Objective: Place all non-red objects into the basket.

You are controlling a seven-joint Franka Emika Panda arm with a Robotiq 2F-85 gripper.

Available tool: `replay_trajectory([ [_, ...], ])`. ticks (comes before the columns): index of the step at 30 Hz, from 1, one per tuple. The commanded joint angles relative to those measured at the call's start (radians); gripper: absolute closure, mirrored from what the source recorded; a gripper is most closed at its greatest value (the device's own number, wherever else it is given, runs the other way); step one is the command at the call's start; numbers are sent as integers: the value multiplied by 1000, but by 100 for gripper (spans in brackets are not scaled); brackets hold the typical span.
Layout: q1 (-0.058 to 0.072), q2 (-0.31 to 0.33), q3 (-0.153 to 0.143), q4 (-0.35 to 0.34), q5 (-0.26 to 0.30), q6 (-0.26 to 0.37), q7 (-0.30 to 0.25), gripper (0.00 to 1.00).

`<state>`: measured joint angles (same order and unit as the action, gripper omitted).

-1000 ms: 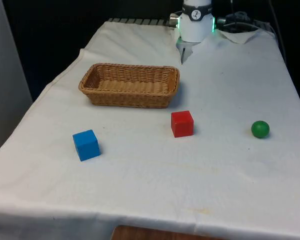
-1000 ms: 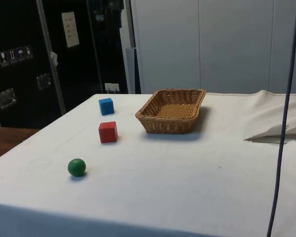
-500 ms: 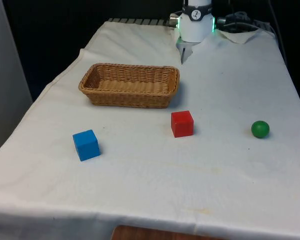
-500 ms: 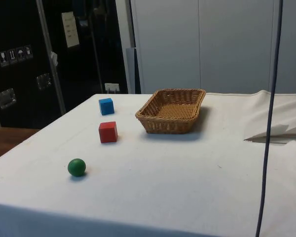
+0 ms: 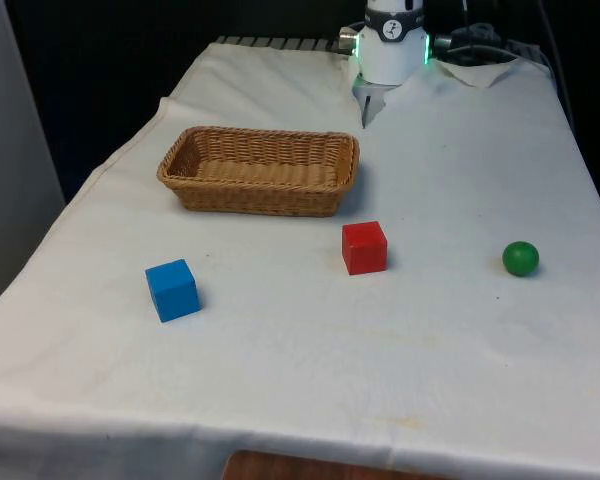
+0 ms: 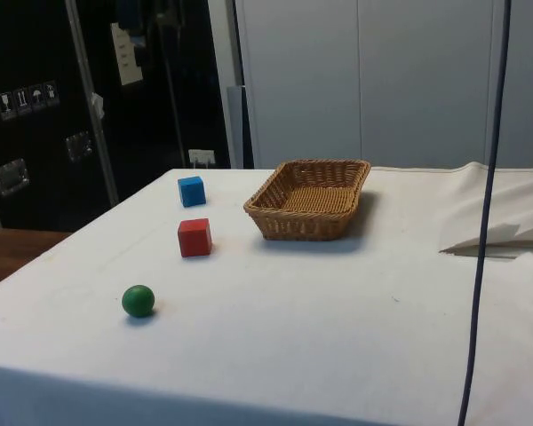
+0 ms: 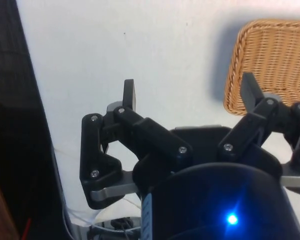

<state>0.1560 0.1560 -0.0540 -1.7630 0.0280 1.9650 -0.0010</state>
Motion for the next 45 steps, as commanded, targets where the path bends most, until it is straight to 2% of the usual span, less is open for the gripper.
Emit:
replay_trajectory([
  [1, 5, 5, 2, 8, -8, -5, 13, 0],
  [3, 8, 9, 13, 15, -10, -5, 23, 0],
  [4, 3, 2, 11, 6, -2, 0, 11, 0],
  [5, 9, 11, 16, 18, -11, -6, 25, 0],
  [11, 19, 29, 42, 44, -20, -7, 54, 0],
  [12, 12, 21, 41, 33, -11, 0, 40, 0],
  [13, 20, 33, 47, 48, -22, -8, 59, 0],
  [19, 28, 57, 81, 78, -41, -9, 96, 0],
  [20, 20, 51, 81, 69, -32, 0, 84, 0],
  [21, 28, 60, 86, 82, -43, -9, 101, 0],
  [26, 33, 84, 115, 112, -61, -10, 133, 0],
  [27, 26, 78, 116, 102, -52, 0, 122, 0],
  [28, 27, 82, 122, 108, -55, 0, 128, 0],
  [29, 35, 93, 124, 123, -67, -11, 144, 0],
  [32, 39, 112, 144, 147, -81, -13, 168, 0],
  [34, 40, 121, 154, 158, -87, -14, 177, 0],
  [35, 34, 117, 157, 150, -81, -2, 170, 0],
  [36, 40, 125, 157, 163, -90, -14, 181, 0],
  [41, 47, 144, 179, 184, -102, -12, 207, 0],
  [42, 38, 134, 176, 171, -92, -3, 190, 0],
  [43, 47, 144, 179, 184, -102, -12, 207, 0],
  [45, 50, 153, 191, 193, -109, -12, 219, 0],
])
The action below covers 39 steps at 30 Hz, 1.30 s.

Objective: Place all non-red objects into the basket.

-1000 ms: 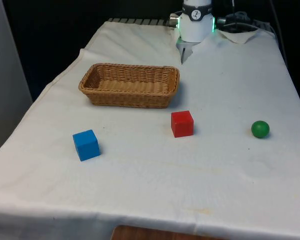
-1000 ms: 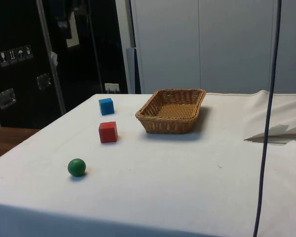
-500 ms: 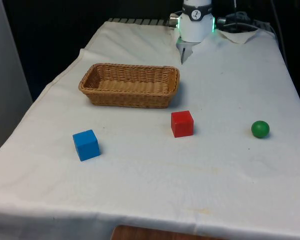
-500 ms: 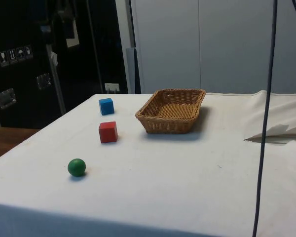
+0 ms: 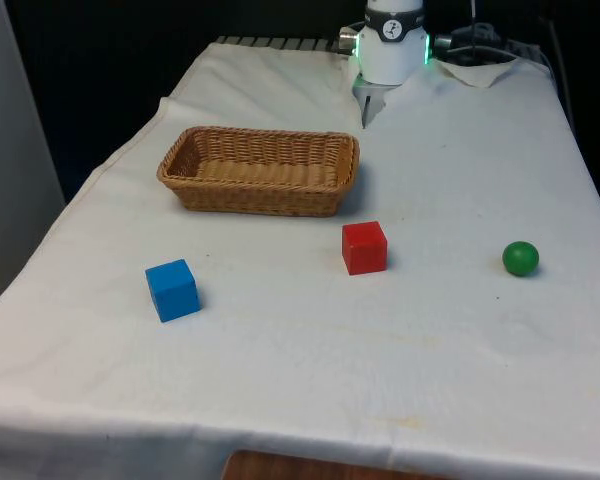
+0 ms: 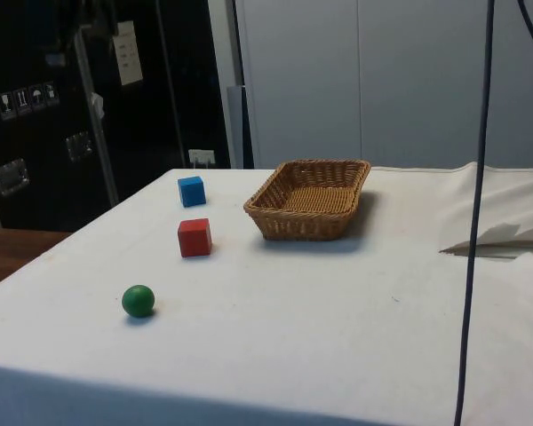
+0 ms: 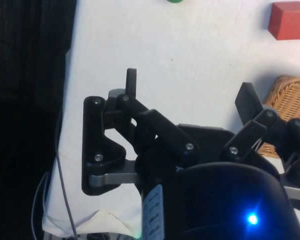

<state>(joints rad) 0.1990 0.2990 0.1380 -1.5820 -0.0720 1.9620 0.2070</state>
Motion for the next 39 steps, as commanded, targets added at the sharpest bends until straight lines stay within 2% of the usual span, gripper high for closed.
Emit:
replay_trajectory([
  [1, 7, 13, 3, 15, -11, -9, 16, 0],
  [4, 9, 26, 19, 27, -20, -9, 32, 0],
  [5, 2, 16, 17, 16, -11, 0, 18, 0],
  [6, 10, 29, 23, 30, -22, -9, 35, 0],
  [11, 12, 55, 43, 40, -31, -2, 53, 0],
  [12, 6, 44, 46, 31, -25, 1, 45, 0],
  [13, 11, 60, 46, 43, -32, -2, 55, 0],
  [15, 9, 74, 50, 48, -32, 0, 55, 0],
  [27, 1, 155, 52, 85, -22, 7, 48, 0],
  [28, 3, 146, 51, 79, -28, 5, 49, 0],
  [39, 0, 204, 51, 100, -23, 18, 52, 0],
])
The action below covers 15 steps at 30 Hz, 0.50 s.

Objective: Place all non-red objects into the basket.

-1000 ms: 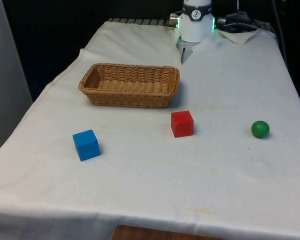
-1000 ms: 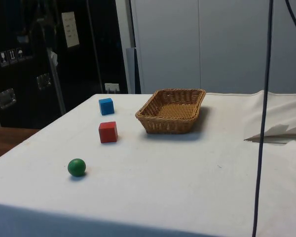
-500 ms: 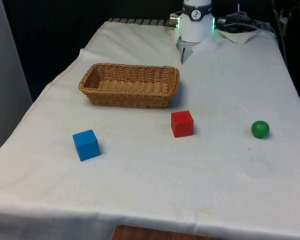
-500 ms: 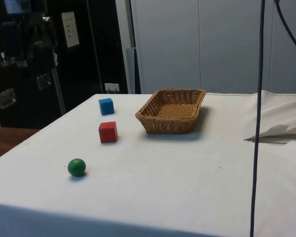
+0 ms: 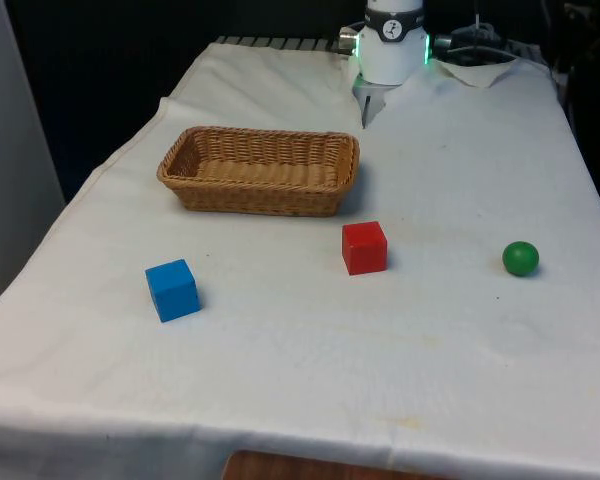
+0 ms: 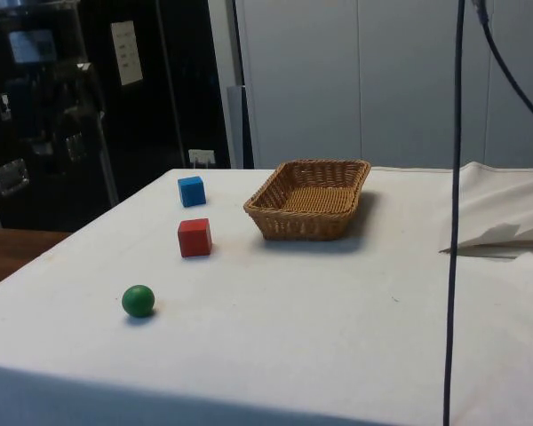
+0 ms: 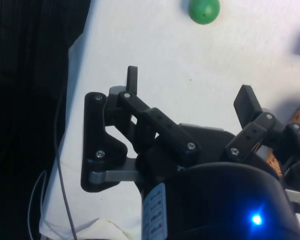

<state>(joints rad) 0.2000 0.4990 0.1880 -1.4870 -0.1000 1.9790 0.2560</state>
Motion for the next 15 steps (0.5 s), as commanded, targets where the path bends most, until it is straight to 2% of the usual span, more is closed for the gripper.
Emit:
replay_trajectory([
  [1, 0, 8, 1, 3, 5, 5, 3, 0],
  [15, -3, 29, 3, -6, 10, 20, 0, 0],
])
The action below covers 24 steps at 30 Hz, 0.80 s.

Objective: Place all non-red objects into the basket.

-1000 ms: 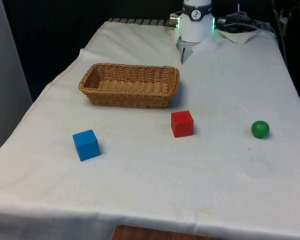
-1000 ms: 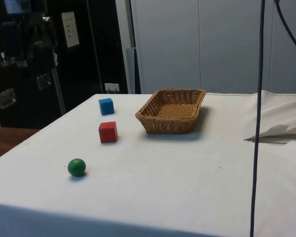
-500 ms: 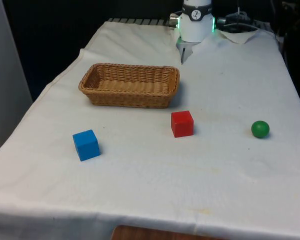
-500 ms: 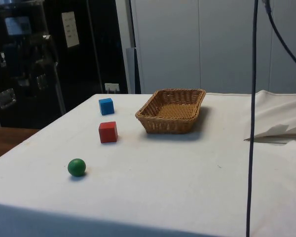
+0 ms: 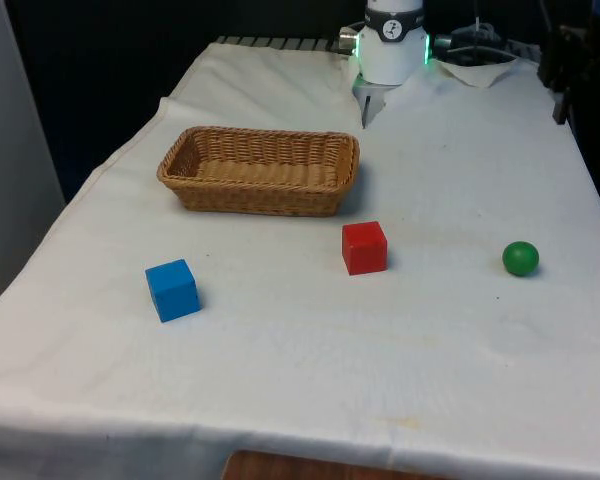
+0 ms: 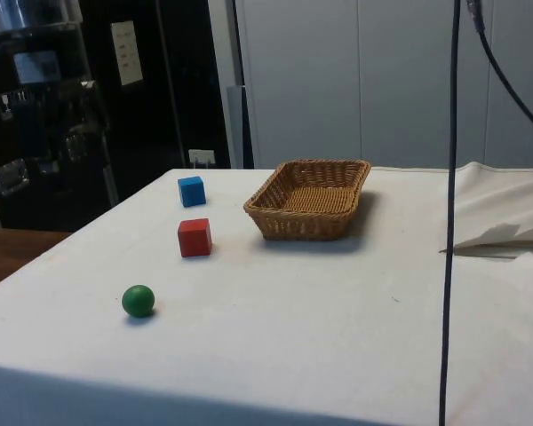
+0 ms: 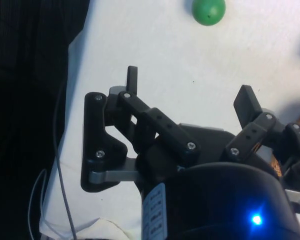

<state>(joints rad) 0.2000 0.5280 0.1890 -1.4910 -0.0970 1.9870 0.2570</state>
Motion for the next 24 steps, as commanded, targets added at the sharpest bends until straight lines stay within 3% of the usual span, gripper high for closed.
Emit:
replay_trajectory([
  [1, -3, 3, 3, -4, 7, 14, -1, 0],
  [16, 0, 22, 1, -7, 3, 12, 0, 0],
  [22, -4, 22, 7, -36, 21, 41, -2, 0],
  [24, 0, 25, 3, -25, 12, 20, 0, 0],
])
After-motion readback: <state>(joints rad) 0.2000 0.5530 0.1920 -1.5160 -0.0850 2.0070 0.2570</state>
